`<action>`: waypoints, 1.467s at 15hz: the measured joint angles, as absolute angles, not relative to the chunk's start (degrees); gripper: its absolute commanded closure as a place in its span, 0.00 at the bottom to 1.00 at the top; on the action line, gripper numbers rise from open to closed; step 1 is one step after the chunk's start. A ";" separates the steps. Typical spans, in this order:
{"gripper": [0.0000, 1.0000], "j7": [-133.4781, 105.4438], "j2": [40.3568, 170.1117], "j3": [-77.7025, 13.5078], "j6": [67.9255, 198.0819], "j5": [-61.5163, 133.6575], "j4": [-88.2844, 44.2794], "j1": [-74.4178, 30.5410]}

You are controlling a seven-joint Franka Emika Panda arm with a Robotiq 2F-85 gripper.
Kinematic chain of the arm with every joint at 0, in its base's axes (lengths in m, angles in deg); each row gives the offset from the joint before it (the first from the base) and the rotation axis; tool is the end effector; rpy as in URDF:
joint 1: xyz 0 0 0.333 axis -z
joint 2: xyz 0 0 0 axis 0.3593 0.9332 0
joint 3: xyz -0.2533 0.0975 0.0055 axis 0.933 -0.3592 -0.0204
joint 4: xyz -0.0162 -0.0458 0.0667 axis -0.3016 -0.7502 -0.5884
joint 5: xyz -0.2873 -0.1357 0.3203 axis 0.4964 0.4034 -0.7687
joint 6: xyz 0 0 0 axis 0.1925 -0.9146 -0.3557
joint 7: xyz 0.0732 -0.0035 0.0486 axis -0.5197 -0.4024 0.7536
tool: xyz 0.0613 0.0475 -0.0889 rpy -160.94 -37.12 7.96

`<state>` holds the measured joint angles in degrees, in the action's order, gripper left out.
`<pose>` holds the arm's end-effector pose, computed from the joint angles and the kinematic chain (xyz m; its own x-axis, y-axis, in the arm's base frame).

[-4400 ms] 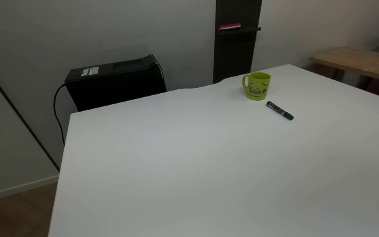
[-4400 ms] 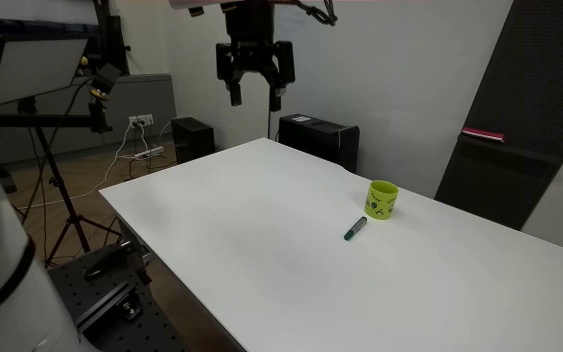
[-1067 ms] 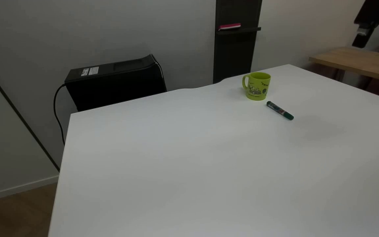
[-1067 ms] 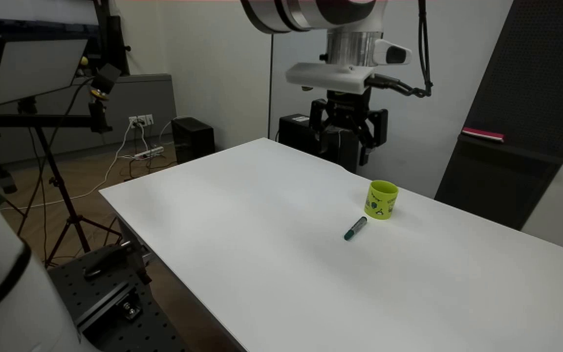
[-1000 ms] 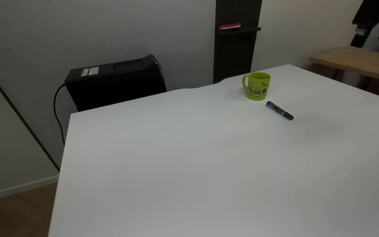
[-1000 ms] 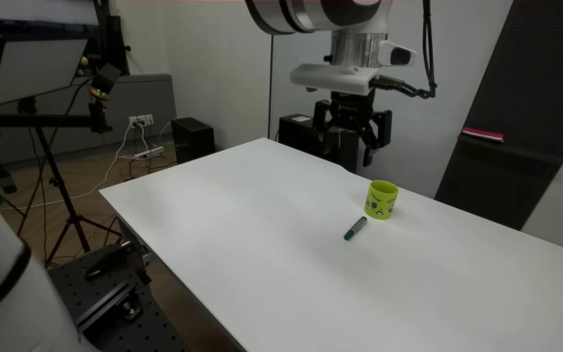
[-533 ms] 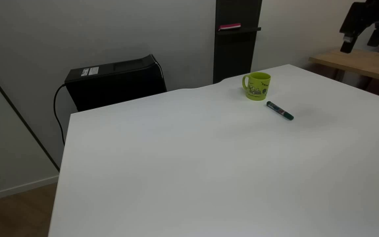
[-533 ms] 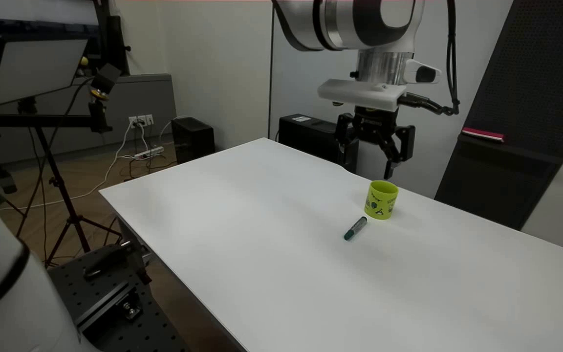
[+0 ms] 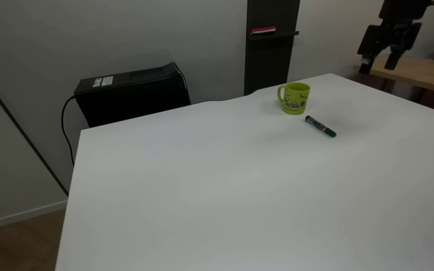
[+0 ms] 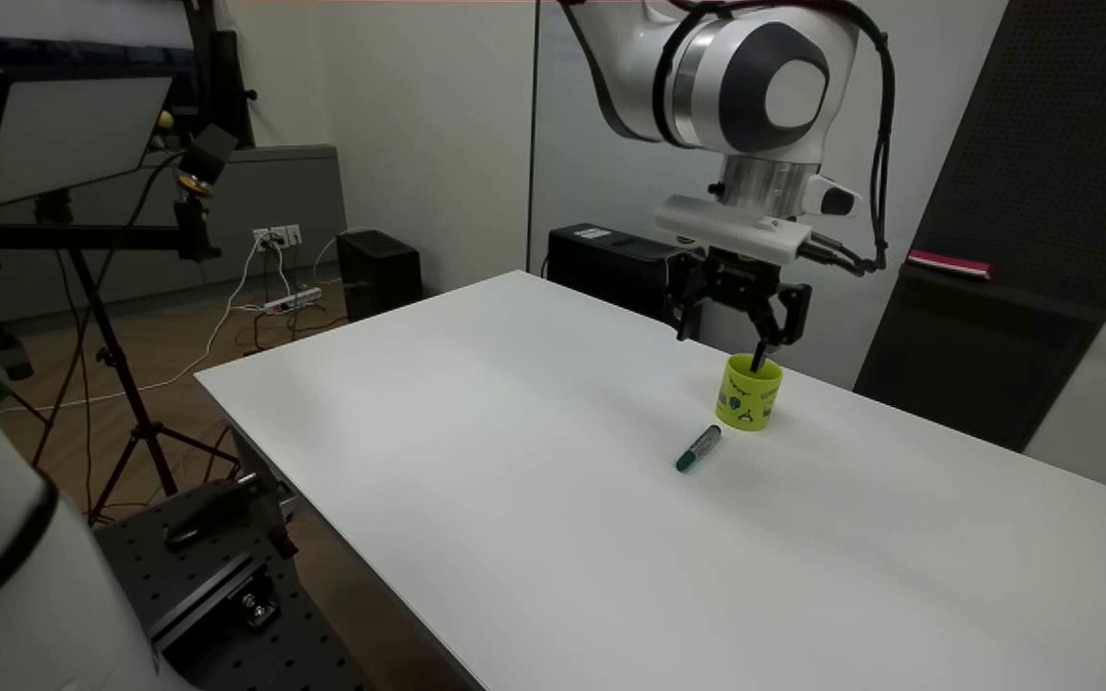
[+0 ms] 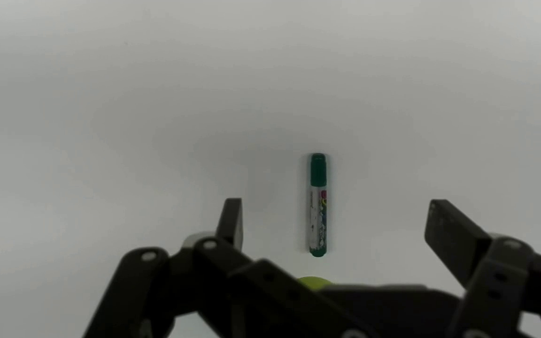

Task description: Pick up the marker from the table and put it in the cup

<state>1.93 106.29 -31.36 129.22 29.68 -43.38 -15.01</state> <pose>0.6238 -0.1168 0.2181 0.9997 -0.0254 -0.0038 -0.0255 -0.9994 -0.0220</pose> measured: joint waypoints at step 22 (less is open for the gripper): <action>0.00 4.34 124.01 -34.11 124.63 28.84 -27.74 -14.64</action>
